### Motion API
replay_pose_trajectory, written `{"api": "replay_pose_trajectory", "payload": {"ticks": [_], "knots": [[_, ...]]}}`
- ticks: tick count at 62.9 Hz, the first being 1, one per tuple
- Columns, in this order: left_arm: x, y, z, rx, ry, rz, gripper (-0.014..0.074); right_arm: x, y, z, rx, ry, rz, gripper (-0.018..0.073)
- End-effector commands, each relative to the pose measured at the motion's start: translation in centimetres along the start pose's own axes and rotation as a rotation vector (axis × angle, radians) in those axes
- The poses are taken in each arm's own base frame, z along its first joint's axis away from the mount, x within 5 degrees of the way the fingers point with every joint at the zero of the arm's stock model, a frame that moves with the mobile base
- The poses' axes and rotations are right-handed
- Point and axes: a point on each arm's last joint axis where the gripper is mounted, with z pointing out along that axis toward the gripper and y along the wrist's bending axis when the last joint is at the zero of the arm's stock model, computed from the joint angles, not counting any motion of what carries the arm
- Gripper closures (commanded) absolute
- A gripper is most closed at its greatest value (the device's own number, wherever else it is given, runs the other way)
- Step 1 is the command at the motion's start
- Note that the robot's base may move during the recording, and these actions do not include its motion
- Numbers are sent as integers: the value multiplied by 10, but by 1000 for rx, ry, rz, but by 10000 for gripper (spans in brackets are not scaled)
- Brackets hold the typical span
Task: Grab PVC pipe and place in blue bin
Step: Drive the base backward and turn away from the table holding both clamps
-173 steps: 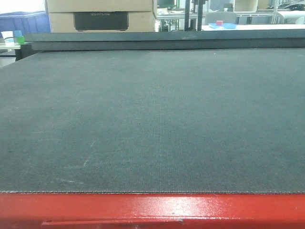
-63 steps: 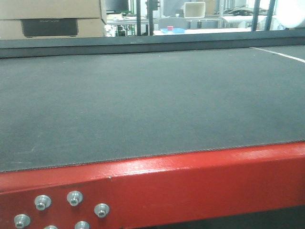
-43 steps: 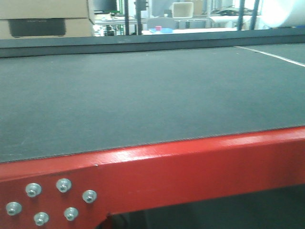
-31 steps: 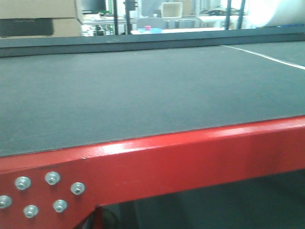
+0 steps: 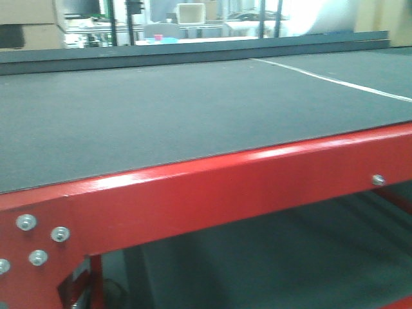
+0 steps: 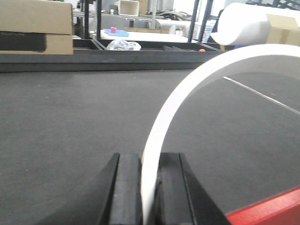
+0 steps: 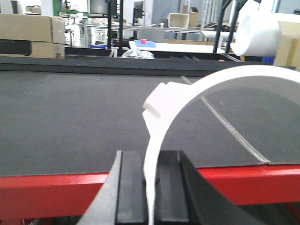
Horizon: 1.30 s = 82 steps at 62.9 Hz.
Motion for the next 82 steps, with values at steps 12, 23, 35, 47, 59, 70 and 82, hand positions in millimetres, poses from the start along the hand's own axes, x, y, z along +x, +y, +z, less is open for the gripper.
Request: {"api": "replay_pose_trajectory", "payload": {"ticks": [12,23,35,47,59,70,82], "knots": [[-3,0,-2,-1,-37,-16,707,-1,-1,0,10,-25,-8,728],[-3,0,-2,-1,-37,-16,707,-1,-1,0,10,-25,-8,728],[-3,0,-2,-1,-37,-16,707,-1,-1,0,10,-25,-8,728],[-3,0,-2,-1,-37,-16,707,-1,-1,0,10,-25,-8,728],[-3,0,-2,-1,-37,-16,707,-1,-1,0,10,-25,-8,728],[-3,0,-2,-1,-37,-16,707,-1,-1,0,10,-25,-8,728],[-3,0,-2,-1,-37,-16,707,-1,-1,0,10,-25,-8,728]]}}
